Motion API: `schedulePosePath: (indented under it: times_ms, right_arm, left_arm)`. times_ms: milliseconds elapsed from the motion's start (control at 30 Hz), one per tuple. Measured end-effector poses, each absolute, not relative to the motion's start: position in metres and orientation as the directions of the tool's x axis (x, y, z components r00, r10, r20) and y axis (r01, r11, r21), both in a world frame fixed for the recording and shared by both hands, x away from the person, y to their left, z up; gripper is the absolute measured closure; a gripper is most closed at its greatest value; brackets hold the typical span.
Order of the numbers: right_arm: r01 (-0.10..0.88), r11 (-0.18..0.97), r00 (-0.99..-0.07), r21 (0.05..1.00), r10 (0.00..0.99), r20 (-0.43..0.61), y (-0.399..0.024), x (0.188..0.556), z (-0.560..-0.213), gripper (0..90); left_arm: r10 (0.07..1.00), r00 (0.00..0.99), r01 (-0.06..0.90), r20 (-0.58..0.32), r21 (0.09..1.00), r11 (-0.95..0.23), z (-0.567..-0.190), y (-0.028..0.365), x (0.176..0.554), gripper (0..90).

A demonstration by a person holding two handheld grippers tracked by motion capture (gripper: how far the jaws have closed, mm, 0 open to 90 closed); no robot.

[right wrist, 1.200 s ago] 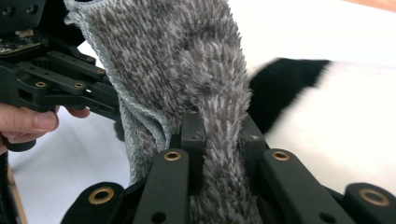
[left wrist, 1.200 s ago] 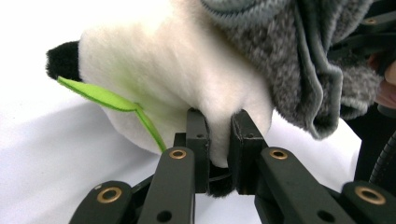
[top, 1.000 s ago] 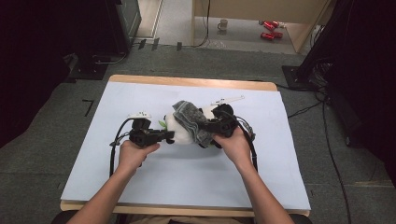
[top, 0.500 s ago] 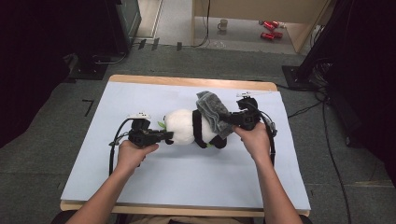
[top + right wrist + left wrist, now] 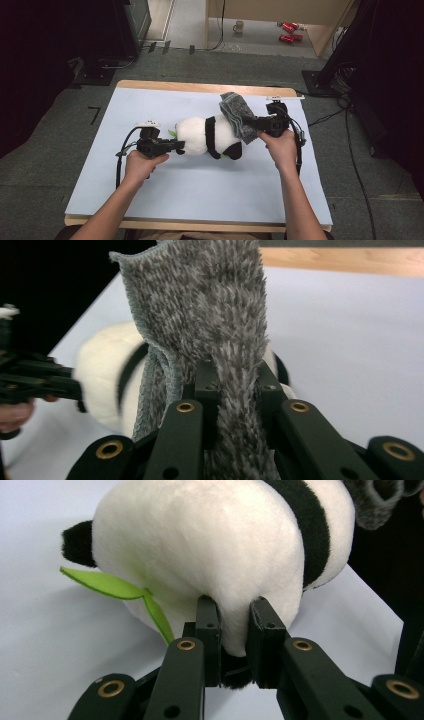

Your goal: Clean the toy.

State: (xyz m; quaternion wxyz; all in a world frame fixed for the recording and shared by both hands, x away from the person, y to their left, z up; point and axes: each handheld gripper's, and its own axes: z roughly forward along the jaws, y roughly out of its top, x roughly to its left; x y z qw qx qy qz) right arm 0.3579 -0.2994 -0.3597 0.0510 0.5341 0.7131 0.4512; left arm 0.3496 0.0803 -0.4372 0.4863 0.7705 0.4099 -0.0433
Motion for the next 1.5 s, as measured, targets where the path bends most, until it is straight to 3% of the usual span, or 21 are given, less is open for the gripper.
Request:
schedulePosePath:
  times_ms: [300, 533, 767, 1267, 1500]
  right_arm:
    - [0.672, 0.083, -0.549, 0.735, 0.722, 0.42, -0.249, 0.346, -0.345, 79.1]
    - [0.664, 0.178, -0.616, 0.726, 0.681, 0.396, -0.197, 0.341, -0.363, 79.1]
    - [0.676, 0.216, -0.618, 0.705, 0.688, 0.381, -0.17, 0.339, -0.384, 78.9]
    - [0.68, 0.263, -0.595, 0.684, 0.744, 0.305, -0.191, 0.346, -0.386, 78.4]
    - [0.714, 0.216, -0.556, 0.666, 0.753, 0.351, -0.222, 0.351, -0.381, 78.9]
  left_arm:
    - [0.594, 0.661, 0.667, -0.458, 0.721, -0.186, -0.436, 0.078, 0.347, 77.6]
    - [0.6, 0.661, 0.664, -0.451, 0.724, -0.186, -0.434, 0.076, 0.345, 77.3]
    - [0.617, 0.66, 0.656, -0.429, 0.728, -0.196, -0.433, 0.073, 0.343, 77.3]
    - [0.61, 0.657, 0.668, -0.443, 0.717, -0.2, -0.433, 0.077, 0.346, 78.5]
    - [0.6, 0.666, 0.664, -0.444, 0.718, -0.207, -0.433, 0.076, 0.345, 79.3]
